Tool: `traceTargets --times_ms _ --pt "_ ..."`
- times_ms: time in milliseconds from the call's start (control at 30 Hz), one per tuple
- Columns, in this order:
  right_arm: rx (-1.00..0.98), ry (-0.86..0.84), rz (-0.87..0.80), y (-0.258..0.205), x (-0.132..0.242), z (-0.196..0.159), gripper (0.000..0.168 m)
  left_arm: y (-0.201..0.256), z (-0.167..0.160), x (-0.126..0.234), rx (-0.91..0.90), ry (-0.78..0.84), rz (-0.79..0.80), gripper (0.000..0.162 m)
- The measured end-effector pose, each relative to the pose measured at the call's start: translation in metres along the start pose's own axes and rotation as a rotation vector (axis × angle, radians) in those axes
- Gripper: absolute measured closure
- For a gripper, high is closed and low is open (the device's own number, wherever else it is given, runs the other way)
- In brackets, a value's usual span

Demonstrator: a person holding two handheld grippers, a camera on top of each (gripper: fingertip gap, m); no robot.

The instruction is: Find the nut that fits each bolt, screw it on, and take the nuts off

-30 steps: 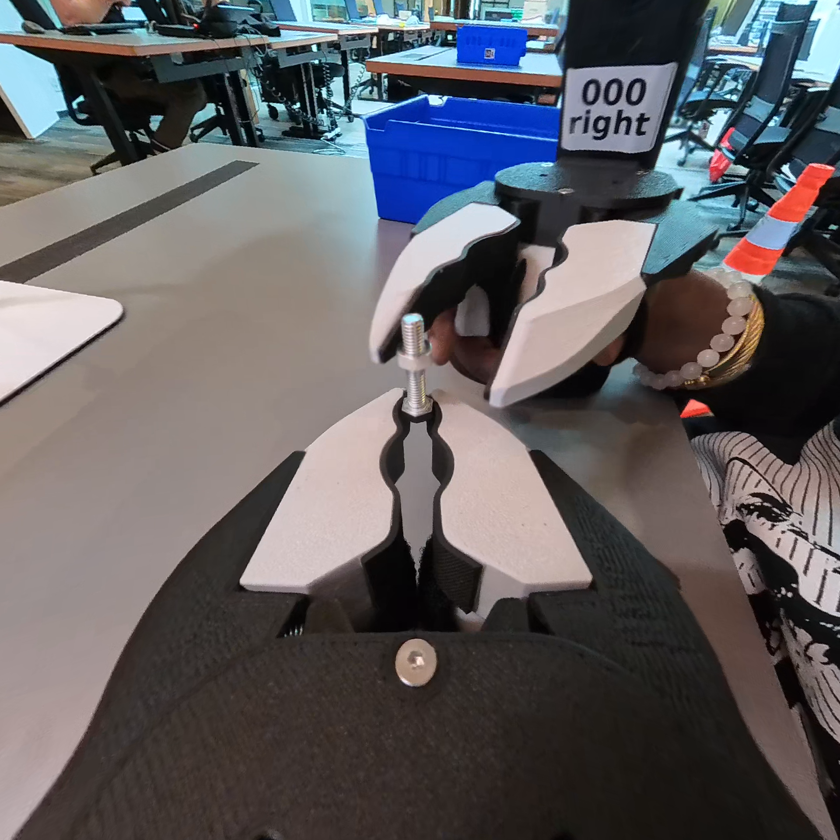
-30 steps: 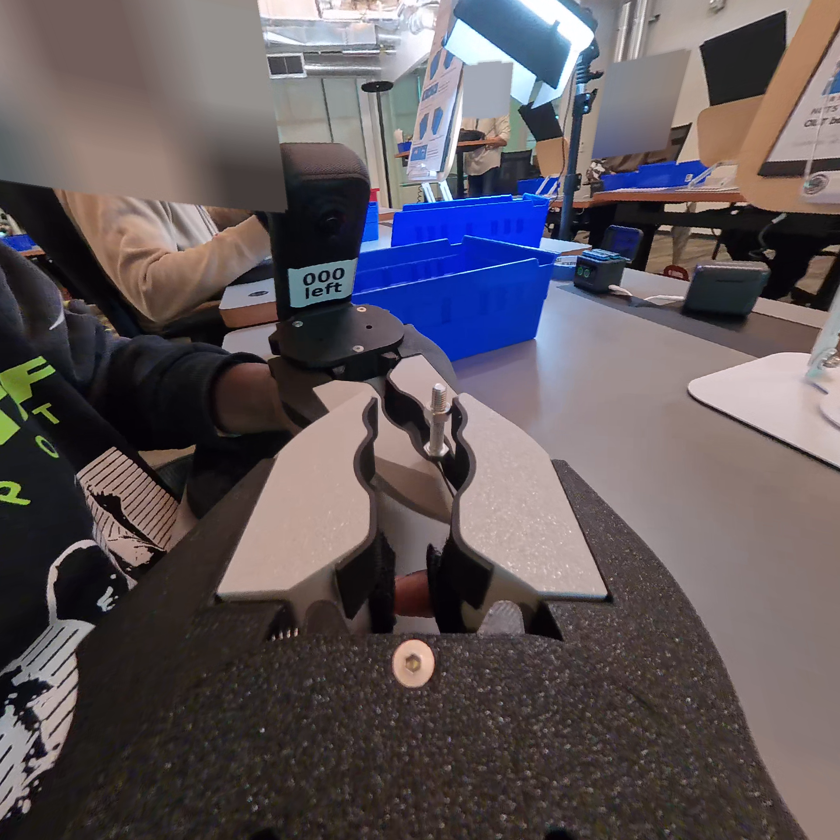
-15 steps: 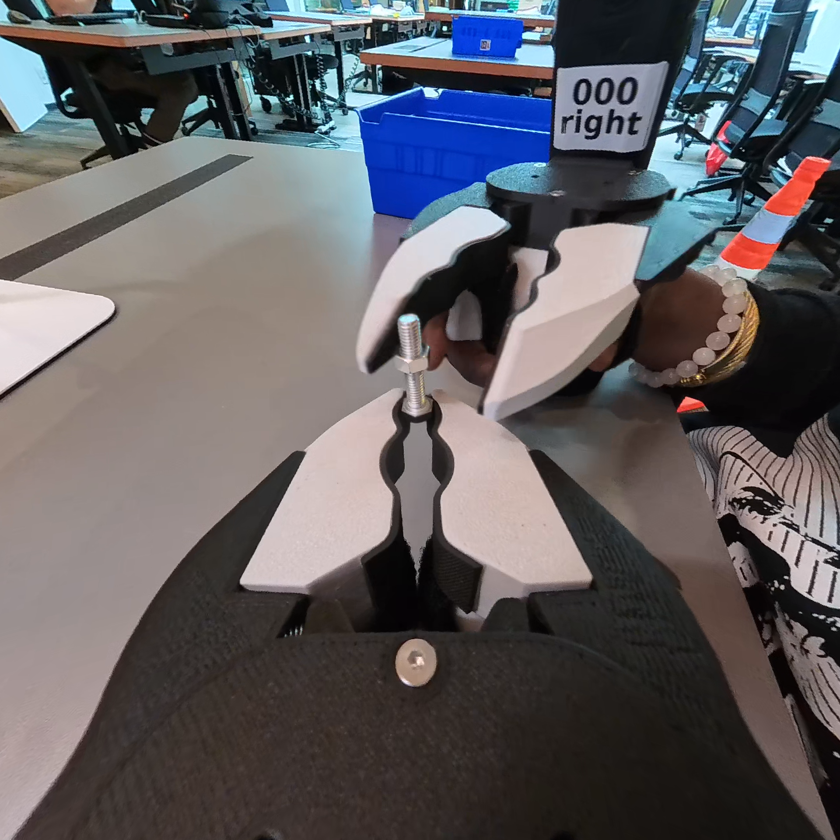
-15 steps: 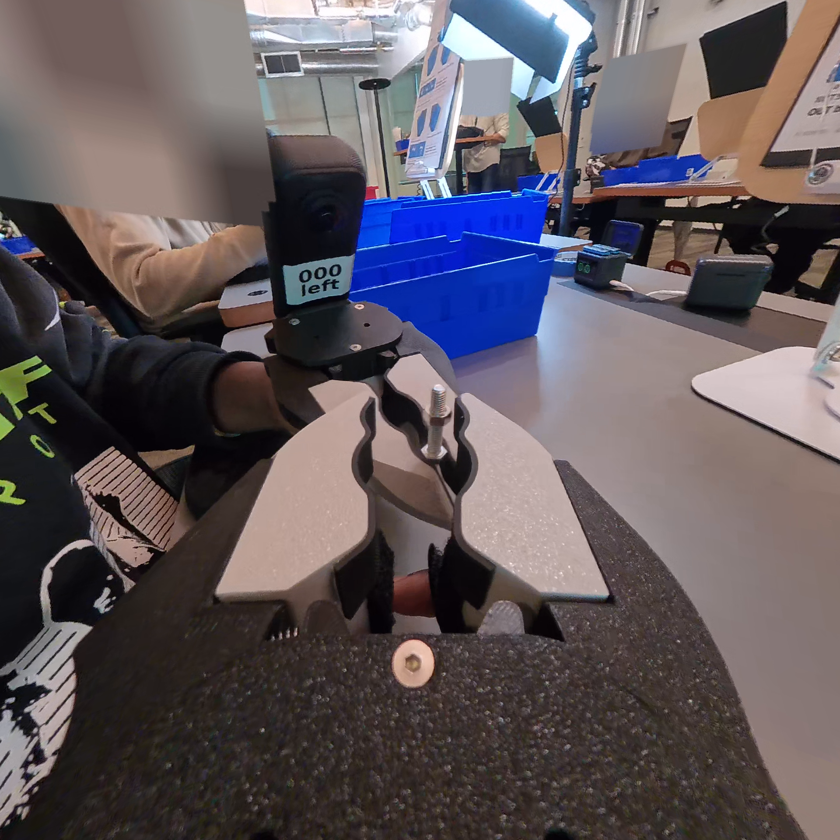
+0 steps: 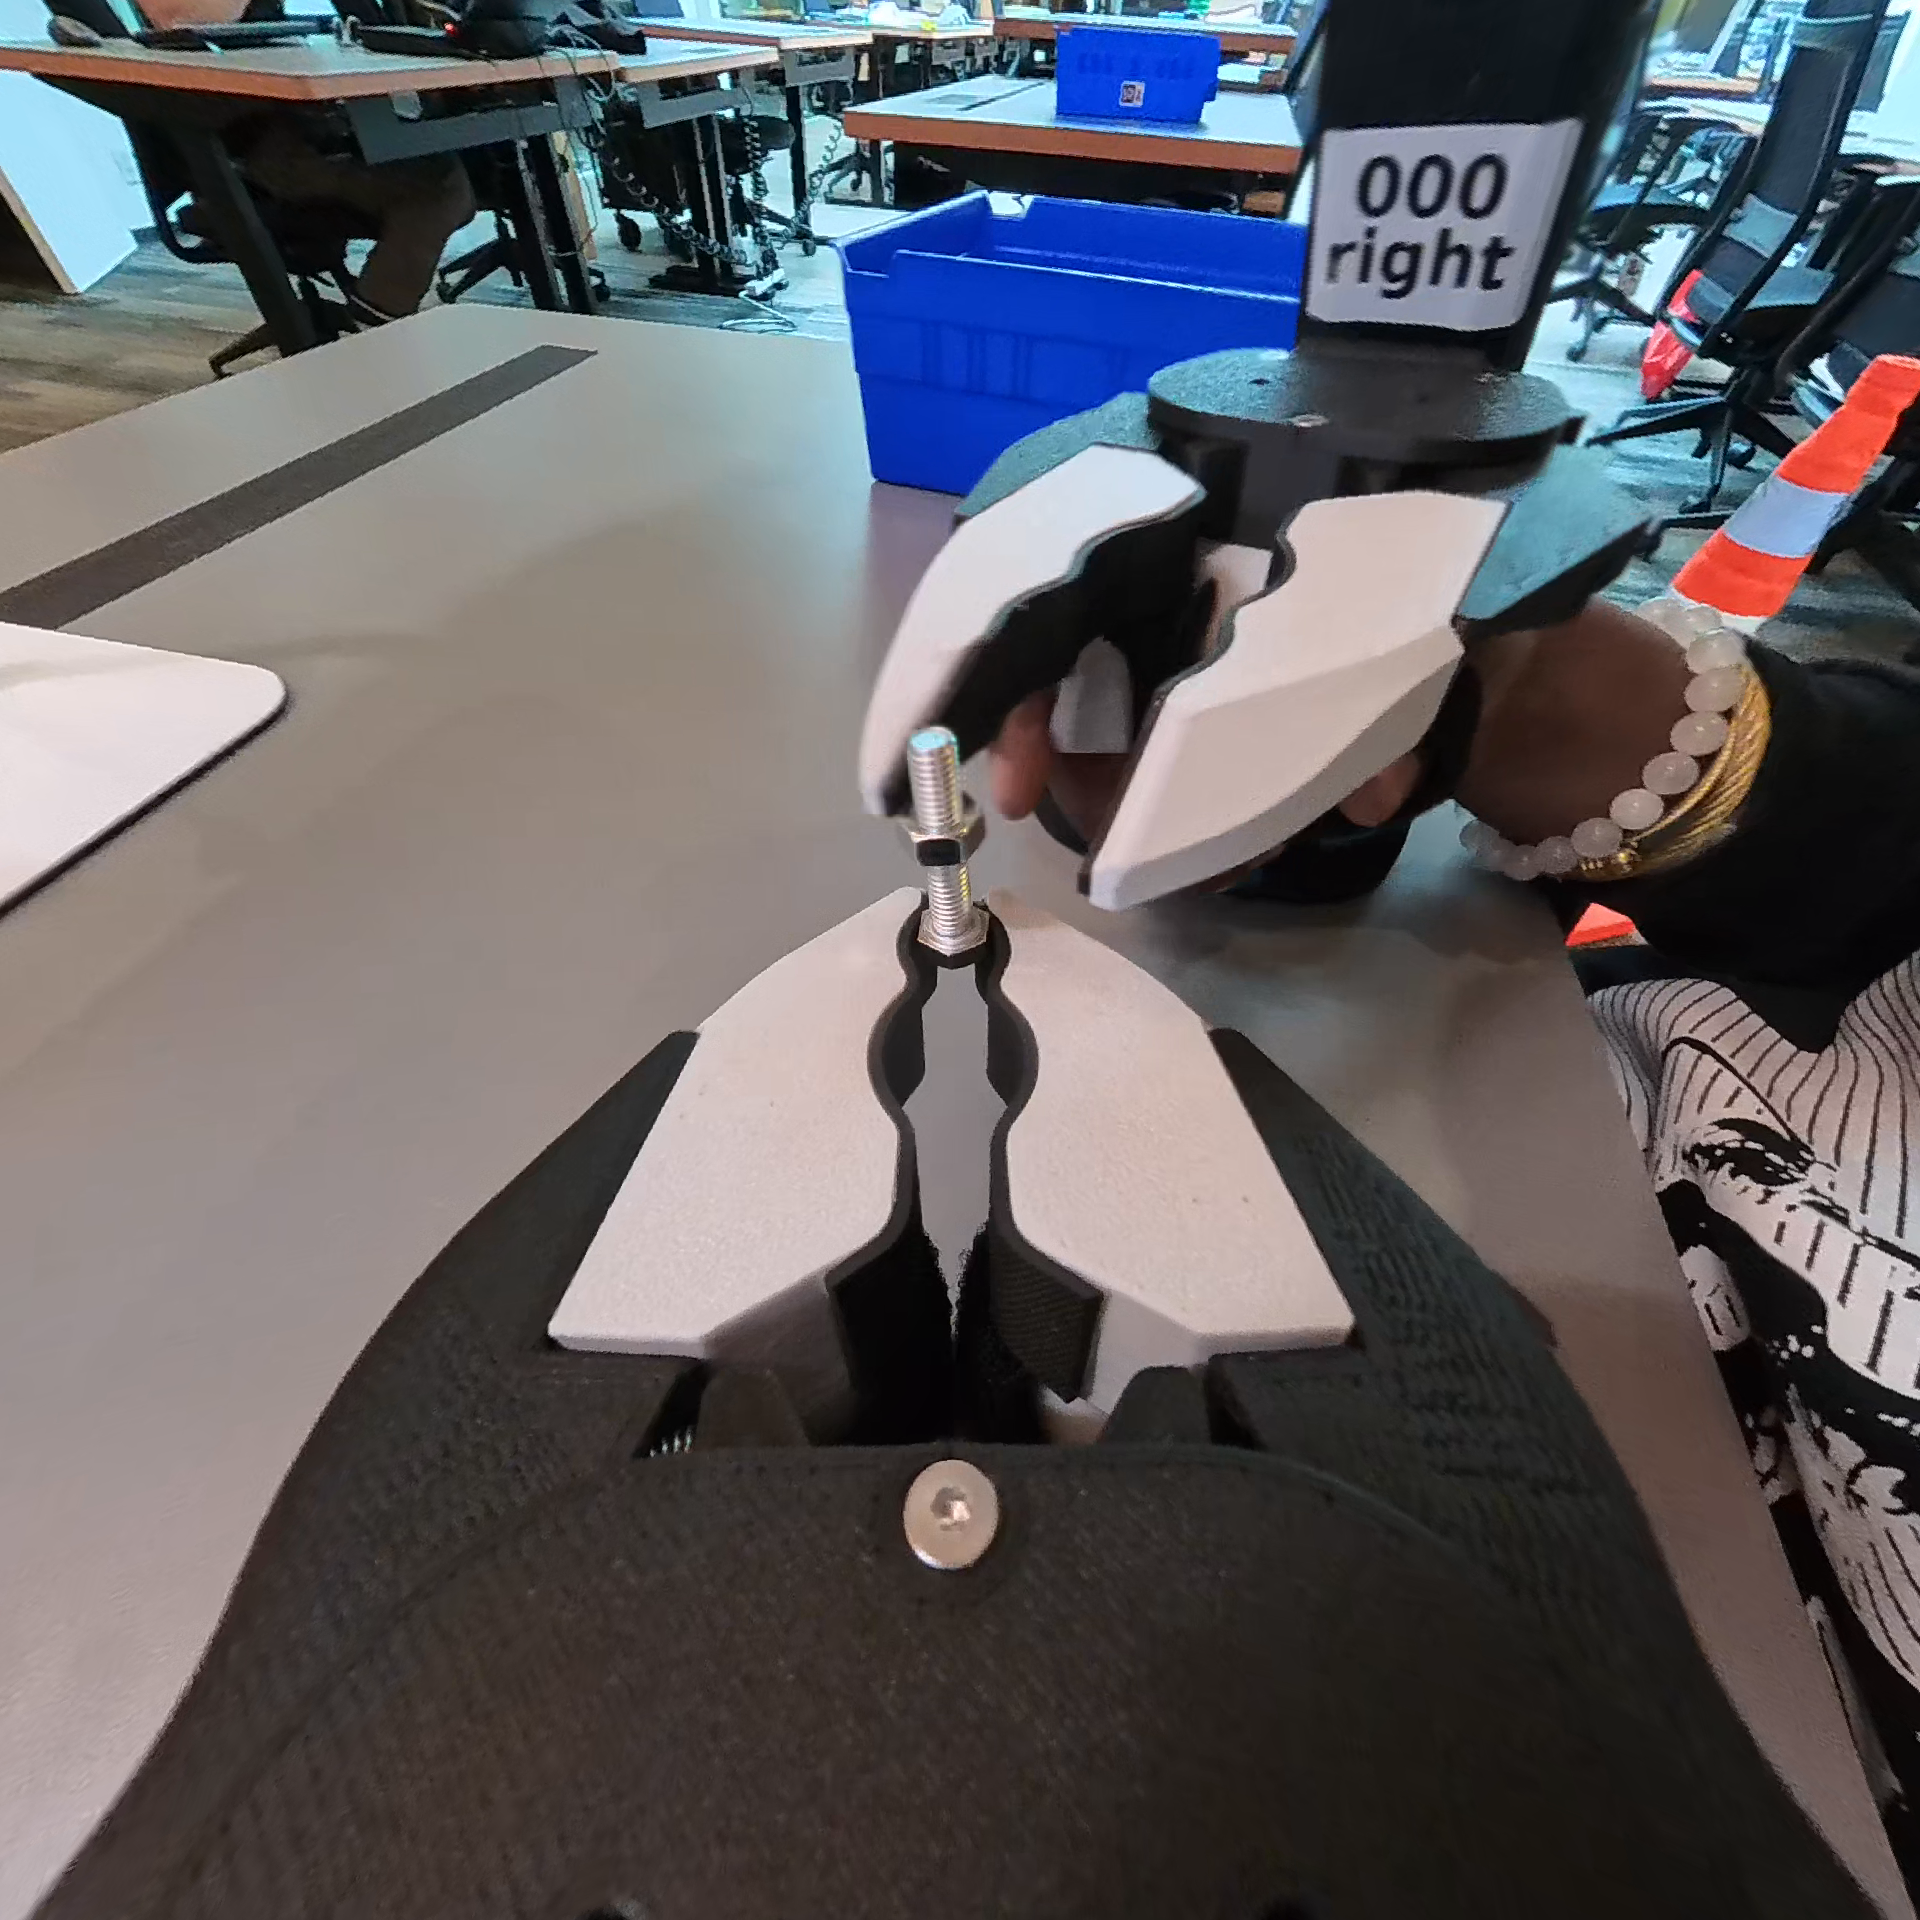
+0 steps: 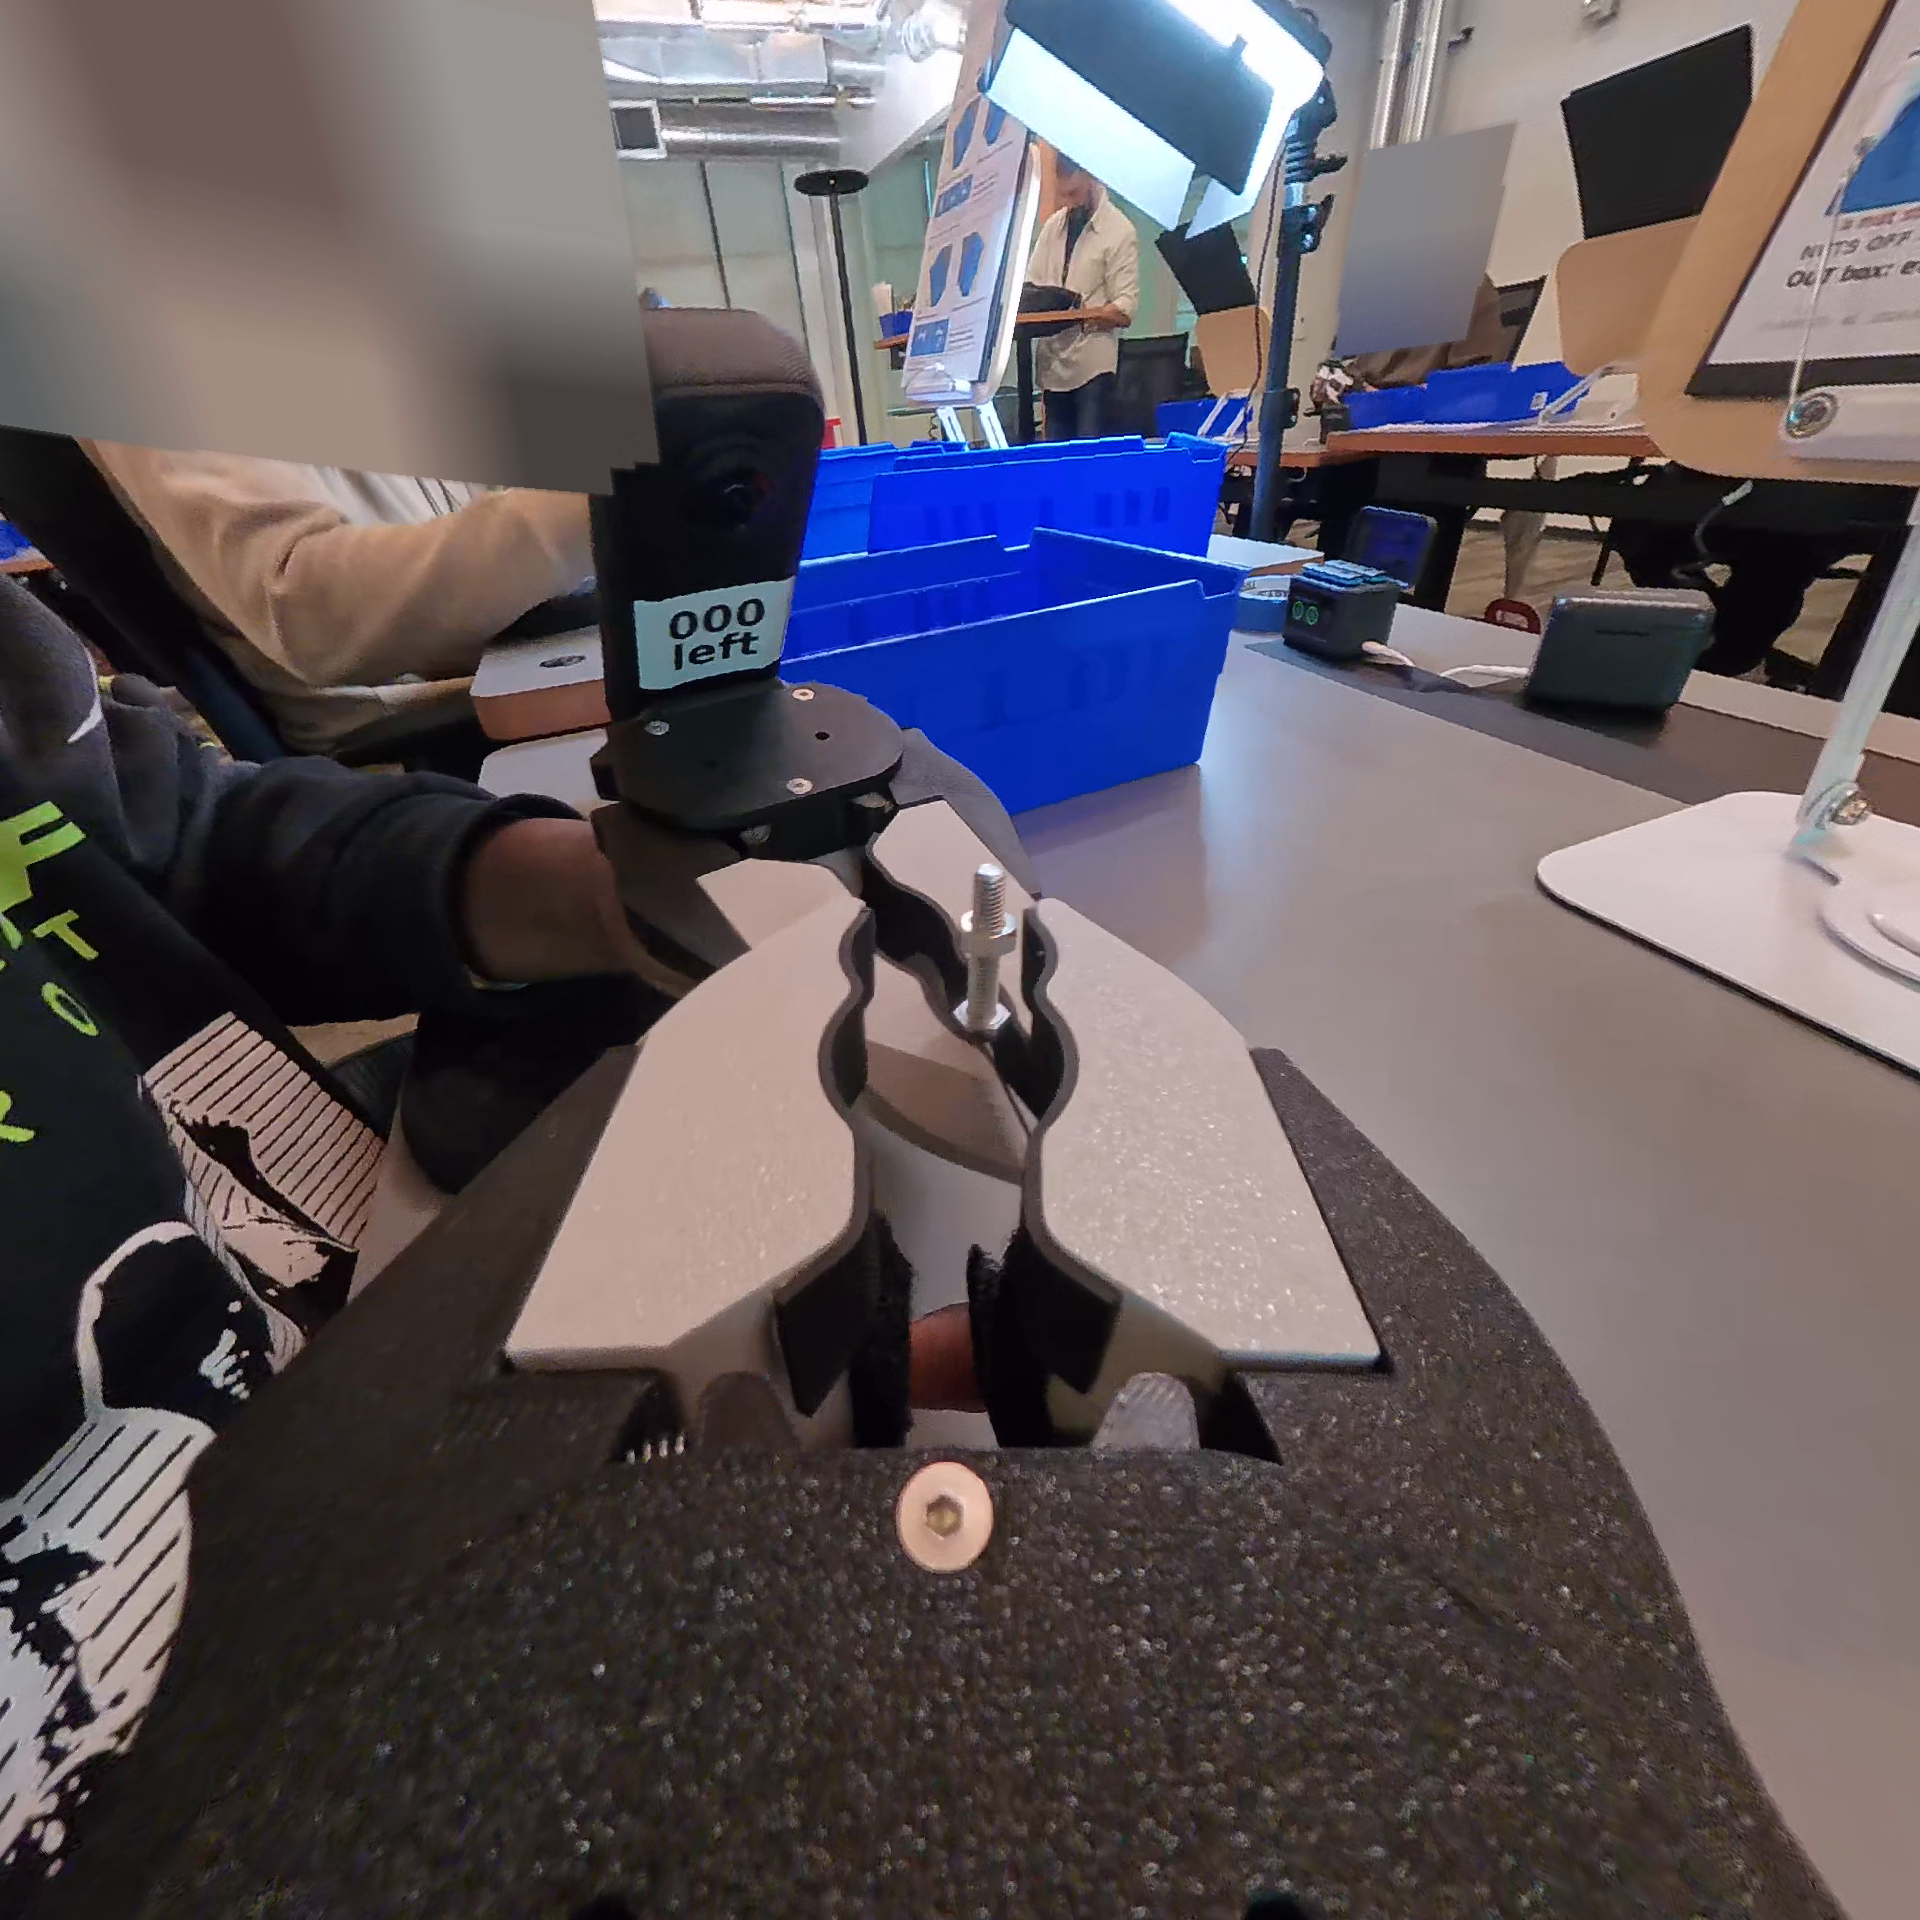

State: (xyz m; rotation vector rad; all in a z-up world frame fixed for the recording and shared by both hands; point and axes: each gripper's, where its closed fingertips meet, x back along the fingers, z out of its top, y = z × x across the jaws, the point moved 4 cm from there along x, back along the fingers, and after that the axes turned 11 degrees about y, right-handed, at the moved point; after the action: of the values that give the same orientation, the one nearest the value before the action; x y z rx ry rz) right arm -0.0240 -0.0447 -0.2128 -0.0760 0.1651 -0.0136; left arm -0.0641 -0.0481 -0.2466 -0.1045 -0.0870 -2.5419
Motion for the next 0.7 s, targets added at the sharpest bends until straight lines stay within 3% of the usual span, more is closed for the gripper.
traceTargets --times_ms 100,200,500,700 --pt "-0.002 -0.016 0.022 -0.002 0.006 0.002 0.153 -0.003 0.000 0.001 0.009 0.001 0.020 0.155" --pt "0.003 -0.016 0.007 0.001 0.011 0.005 0.154 -0.003 0.000 0.001 0.010 -0.002 0.016 0.155" --pt "0.012 -0.007 0.007 -0.002 -0.004 -0.003 0.137 0.002 -0.001 0.000 -0.009 -0.011 -0.013 0.155" --pt "-0.004 -0.036 0.034 -0.003 0.008 0.000 0.152 -0.002 -0.001 0.000 0.002 -0.009 0.008 0.155"
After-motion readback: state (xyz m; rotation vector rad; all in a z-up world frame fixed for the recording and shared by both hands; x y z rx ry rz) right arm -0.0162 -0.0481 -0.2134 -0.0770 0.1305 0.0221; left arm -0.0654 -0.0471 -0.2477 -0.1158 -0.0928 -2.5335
